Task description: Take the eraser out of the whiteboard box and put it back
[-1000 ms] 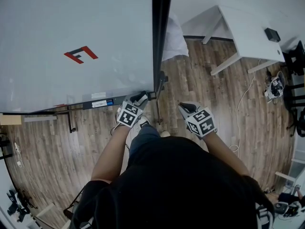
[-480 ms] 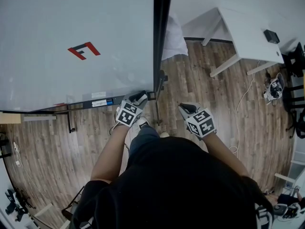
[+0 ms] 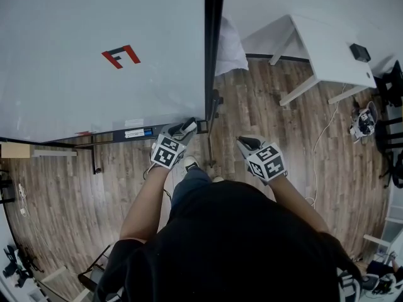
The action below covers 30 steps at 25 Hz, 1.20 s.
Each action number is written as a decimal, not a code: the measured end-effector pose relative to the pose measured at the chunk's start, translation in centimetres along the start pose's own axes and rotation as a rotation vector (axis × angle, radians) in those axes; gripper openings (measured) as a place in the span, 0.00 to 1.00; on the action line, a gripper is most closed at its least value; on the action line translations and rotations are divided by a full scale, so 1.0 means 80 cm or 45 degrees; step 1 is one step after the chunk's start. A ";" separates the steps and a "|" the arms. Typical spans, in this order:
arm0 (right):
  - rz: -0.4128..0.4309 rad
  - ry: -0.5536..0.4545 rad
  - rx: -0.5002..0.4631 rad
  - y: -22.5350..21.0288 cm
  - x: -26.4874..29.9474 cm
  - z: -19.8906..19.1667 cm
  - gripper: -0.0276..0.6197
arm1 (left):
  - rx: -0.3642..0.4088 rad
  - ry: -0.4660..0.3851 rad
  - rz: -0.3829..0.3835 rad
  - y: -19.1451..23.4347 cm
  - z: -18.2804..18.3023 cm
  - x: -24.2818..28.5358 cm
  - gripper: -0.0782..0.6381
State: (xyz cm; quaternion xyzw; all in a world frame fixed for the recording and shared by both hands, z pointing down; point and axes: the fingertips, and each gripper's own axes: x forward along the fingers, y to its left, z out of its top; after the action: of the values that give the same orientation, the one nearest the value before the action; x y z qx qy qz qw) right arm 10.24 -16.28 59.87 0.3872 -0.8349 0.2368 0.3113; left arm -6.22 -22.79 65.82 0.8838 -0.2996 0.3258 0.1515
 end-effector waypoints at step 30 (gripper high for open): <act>0.080 -0.056 -0.135 0.039 -0.039 0.003 0.08 | -0.073 -0.051 0.185 -0.048 -0.049 -0.110 0.35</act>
State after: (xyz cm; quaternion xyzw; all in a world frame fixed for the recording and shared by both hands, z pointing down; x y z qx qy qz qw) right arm 9.29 -13.01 57.03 0.3489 -0.8647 0.1932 0.3054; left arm -11.11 -14.21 62.57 0.8614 -0.3753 0.3094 0.1467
